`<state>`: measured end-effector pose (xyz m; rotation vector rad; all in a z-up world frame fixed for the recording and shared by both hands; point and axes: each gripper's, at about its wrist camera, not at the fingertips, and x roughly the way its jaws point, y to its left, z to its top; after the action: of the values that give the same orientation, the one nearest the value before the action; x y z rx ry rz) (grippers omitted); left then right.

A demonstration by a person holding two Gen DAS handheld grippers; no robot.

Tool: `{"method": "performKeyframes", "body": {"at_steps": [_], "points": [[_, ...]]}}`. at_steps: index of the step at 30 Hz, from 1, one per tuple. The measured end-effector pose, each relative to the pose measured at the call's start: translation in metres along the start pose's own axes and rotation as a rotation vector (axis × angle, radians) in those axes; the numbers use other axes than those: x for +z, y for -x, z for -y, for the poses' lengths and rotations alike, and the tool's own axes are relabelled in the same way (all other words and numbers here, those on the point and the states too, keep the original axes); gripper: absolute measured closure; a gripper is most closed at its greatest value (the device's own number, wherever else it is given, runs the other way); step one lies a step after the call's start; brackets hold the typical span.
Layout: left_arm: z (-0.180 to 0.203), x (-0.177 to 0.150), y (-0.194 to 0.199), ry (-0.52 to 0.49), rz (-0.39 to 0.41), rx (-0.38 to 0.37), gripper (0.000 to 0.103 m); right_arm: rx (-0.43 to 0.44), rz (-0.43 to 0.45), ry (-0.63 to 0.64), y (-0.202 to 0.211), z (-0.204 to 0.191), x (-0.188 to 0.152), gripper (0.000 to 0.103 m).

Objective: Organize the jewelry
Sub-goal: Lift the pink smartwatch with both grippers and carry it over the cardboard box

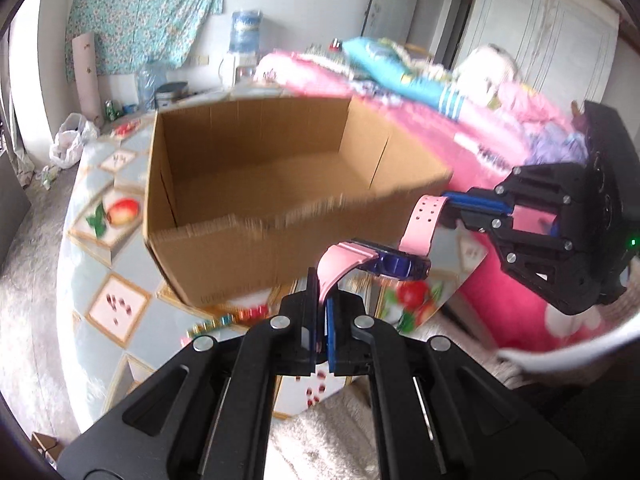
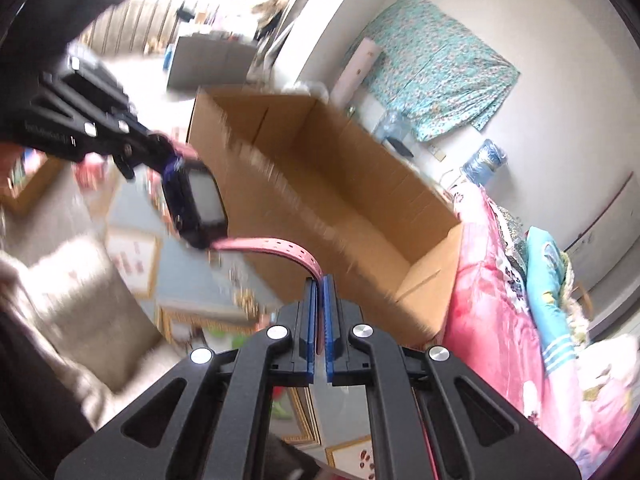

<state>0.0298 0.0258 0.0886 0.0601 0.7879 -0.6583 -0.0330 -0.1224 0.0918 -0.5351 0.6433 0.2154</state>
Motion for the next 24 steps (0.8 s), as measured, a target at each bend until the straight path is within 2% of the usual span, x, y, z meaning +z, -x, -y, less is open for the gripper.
{"method": "performKeyframes", "body": {"at_steps": [3,5,8,11,12,18,21,24], "points": [[-0.013,0.033,0.006,0.025,0.025,-0.02,0.1,0.066,0.045,-0.107,0.002,0.037,0.026,0.099],[-0.026,0.058,-0.001,0.067,0.003,-0.044,0.1,0.119,0.034,-0.17,-0.013,0.066,0.04,0.099],[-0.05,0.098,-0.025,0.13,-0.054,-0.053,0.1,0.195,-0.041,-0.234,-0.054,0.102,0.05,0.099],[-0.081,0.124,-0.07,0.257,-0.195,-0.097,0.1,0.289,-0.171,-0.308,-0.106,0.129,0.056,0.099],[-0.089,0.129,-0.085,0.284,-0.231,-0.103,0.1,0.329,-0.236,-0.337,-0.13,0.139,0.057,0.099],[-0.122,0.138,-0.163,0.411,-0.433,-0.088,0.1,0.384,-0.451,-0.401,-0.209,0.161,0.053,0.099],[-0.13,0.141,-0.189,0.439,-0.506,-0.07,0.1,0.407,-0.504,-0.405,-0.229,0.167,0.057,0.099],[-0.136,0.144,-0.209,0.445,-0.547,-0.024,0.099,0.363,-0.537,-0.327,-0.244,0.163,0.064,0.099]]}}
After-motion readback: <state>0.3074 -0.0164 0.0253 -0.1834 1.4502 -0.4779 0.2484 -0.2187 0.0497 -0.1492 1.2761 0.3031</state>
